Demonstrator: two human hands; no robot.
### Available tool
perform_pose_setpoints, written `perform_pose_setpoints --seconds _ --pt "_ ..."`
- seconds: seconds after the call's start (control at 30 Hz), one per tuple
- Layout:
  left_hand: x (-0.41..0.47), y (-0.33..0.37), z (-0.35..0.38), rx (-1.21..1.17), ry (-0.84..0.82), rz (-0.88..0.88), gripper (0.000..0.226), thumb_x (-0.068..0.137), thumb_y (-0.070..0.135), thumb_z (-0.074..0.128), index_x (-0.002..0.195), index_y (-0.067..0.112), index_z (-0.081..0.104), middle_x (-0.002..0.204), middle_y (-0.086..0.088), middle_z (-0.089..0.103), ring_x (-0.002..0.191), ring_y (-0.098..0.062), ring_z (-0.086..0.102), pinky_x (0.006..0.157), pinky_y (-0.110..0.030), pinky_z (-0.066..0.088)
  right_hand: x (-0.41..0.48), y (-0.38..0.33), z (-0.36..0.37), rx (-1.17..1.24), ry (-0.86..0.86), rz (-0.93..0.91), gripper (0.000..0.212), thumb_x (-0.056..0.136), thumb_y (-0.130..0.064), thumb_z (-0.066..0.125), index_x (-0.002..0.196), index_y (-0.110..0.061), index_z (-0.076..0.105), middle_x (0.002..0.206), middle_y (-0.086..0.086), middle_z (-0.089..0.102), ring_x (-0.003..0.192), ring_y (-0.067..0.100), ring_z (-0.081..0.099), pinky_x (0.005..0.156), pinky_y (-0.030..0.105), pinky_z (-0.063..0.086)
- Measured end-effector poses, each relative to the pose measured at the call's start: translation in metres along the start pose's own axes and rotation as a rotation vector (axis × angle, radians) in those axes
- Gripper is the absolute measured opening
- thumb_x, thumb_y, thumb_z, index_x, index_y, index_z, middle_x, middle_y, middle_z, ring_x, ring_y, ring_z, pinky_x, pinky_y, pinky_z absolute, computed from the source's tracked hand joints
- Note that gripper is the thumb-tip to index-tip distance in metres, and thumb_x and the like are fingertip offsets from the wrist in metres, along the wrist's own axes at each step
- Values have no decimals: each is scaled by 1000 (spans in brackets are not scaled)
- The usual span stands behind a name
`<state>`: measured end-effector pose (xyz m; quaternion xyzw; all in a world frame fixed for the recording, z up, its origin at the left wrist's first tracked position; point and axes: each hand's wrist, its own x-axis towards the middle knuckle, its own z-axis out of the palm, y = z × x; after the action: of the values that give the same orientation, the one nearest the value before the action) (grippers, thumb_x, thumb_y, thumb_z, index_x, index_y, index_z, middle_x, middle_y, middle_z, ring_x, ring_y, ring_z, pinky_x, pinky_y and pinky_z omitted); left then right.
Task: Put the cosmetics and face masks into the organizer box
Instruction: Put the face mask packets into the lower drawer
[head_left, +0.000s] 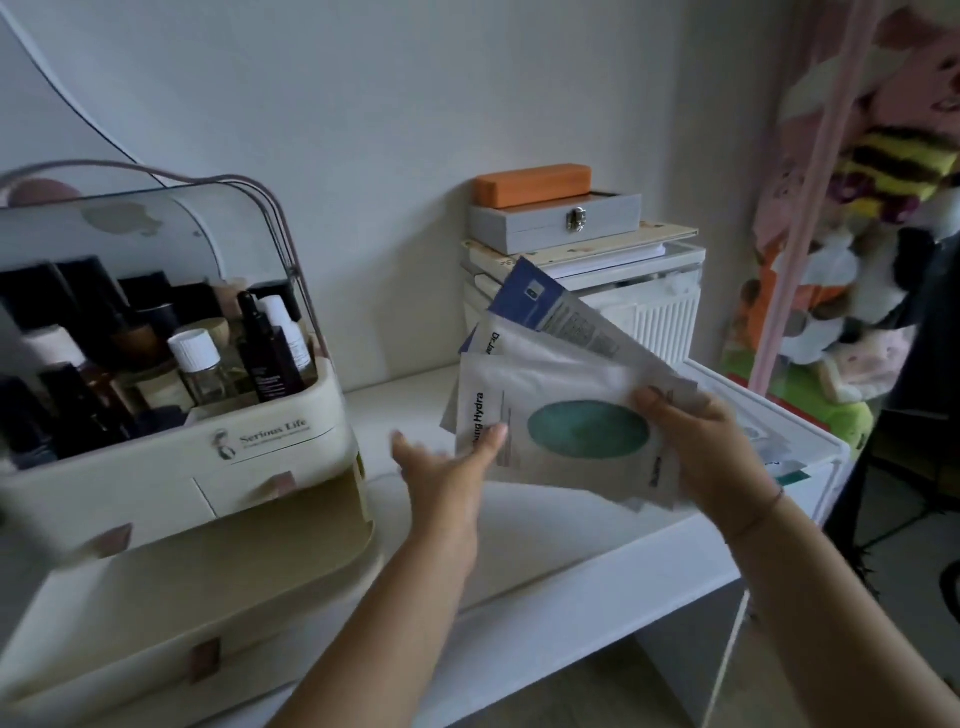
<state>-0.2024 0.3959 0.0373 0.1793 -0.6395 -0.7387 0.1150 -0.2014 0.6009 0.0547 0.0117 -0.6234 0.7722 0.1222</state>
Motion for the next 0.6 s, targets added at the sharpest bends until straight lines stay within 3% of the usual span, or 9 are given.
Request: perform_pose_setpoints --seconds 0.07,0.17,0.23,0.3,0.33,0.4,0.5,0.6 --pt "12 11 -7 255 -9 234 126 59 33 87 148 34 -3 158 2 10 143 -21 21 111 -40 26 12 -10 -11 -89 -72 -59 10 83 -25 63 83 -20 71 71 -1 71 67 19 65 65 36 58" --pt "25 21 -10 423 -215 432 126 59 36 86 146 42 -5 157 12 13 141 -12 20 110 -41 27 20 -14 -16 -174 -199 -103 16 77 -30 63 85 -22 73 77 -7 72 71 11 66 67 30 57" --pt "31 21 -12 396 -345 447 113 60 36 85 146 41 11 145 20 34 129 -5 39 100 -29 41 20 -5 -14 -157 -267 -103 13 82 -19 60 85 -19 73 78 -9 74 73 4 67 67 20 56" --pt "35 17 -15 405 -359 470 83 60 42 84 130 37 40 121 22 57 110 -3 55 82 -18 50 17 7 -13 -178 -278 -59 16 80 -26 61 83 -19 75 80 -5 75 76 9 69 71 24 58" --pt "35 13 -16 418 -342 464 71 59 44 83 120 36 48 110 21 62 103 -4 59 77 -20 52 16 12 -13 -181 -260 -34 18 77 -31 63 82 -20 76 78 -3 75 73 11 69 70 27 59" --pt "35 3 -18 398 -327 407 59 56 45 83 107 36 54 97 16 68 93 -7 65 75 -25 53 13 20 -13 -223 -188 -39 17 75 -33 67 79 -19 74 70 -6 73 65 7 67 61 22 57" --pt "33 -11 -18 262 -330 341 58 52 39 85 100 37 53 92 14 71 85 -5 68 70 -21 53 6 30 -9 -312 -170 -105 4 79 -19 70 81 -20 67 65 -17 70 61 -4 64 55 9 48" --pt "30 -18 -15 248 -322 330 52 60 34 85 101 35 53 94 12 71 87 -4 68 70 -17 51 1 42 -9 -325 -148 -113 18 78 -6 72 85 -22 66 70 -18 71 67 -7 63 59 9 48"
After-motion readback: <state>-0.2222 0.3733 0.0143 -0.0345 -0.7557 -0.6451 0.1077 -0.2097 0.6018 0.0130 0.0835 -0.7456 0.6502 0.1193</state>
